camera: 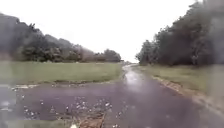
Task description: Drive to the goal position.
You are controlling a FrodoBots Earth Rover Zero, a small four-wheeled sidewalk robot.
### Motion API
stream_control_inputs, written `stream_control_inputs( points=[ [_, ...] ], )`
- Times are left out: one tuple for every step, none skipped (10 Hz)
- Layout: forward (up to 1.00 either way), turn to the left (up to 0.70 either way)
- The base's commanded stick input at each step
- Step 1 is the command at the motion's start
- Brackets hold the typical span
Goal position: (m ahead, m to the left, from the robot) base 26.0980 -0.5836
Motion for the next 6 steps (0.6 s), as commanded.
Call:
stream_control_inputs(
  points=[
    [0.7,-0.32],
    [0.7,-0.32],
    [0.7,-0.32],
    [0.7,-0.32],
    [0.7,-0.32],
    [0.7,-0.32]
  ],
)
